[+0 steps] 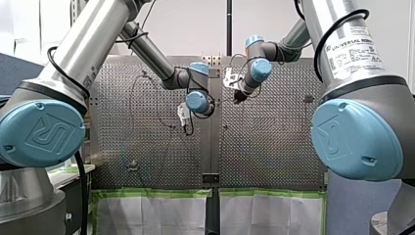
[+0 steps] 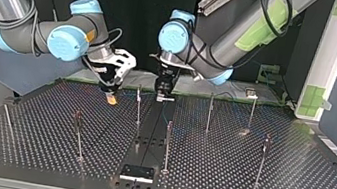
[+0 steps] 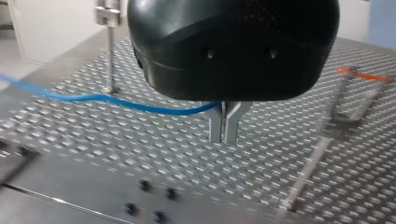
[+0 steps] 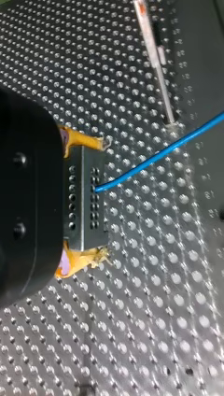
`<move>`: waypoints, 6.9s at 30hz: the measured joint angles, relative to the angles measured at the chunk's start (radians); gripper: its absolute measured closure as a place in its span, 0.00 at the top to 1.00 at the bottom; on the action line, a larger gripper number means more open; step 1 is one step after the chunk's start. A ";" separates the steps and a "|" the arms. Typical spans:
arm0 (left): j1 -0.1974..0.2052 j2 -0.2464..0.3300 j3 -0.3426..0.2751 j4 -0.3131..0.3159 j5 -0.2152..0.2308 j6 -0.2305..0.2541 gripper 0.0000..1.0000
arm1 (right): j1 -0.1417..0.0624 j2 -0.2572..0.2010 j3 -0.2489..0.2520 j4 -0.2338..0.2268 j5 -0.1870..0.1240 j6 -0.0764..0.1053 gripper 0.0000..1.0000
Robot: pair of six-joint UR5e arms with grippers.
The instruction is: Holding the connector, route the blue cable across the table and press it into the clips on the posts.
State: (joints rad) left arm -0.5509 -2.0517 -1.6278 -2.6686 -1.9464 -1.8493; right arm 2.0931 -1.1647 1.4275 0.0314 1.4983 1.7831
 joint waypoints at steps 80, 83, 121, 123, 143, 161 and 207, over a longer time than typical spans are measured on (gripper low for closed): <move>0.040 -0.201 0.103 0.085 0.105 -0.030 0.13 | -0.200 0.134 0.219 -0.373 -0.219 0.070 0.00; 0.049 -0.201 0.116 0.083 0.114 -0.031 0.16 | -0.206 0.143 0.207 -0.374 -0.222 0.070 0.00; 0.050 -0.296 0.294 -0.196 0.148 0.044 1.00 | -0.247 0.230 0.050 -0.350 -0.259 0.063 0.00; 0.046 -0.294 0.292 -0.211 0.139 0.046 1.00 | -0.247 0.230 0.050 -0.349 -0.259 0.062 0.00; -0.037 -0.183 0.186 -0.228 0.042 0.051 1.00 | -0.247 0.229 0.050 -0.338 -0.259 0.058 0.00; -0.162 -0.172 0.160 -0.227 -0.077 0.027 1.00 | -0.258 0.229 0.050 -0.328 -0.259 0.057 0.00; -0.251 -0.402 0.522 -0.223 -0.246 -0.045 1.00 | -0.336 0.228 0.052 -0.199 -0.273 -0.019 0.00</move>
State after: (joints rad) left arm -0.8021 -2.4534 -1.1055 -2.8911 -2.1921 -1.8941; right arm 1.7572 -0.9363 1.4798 -0.1674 1.2257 1.7645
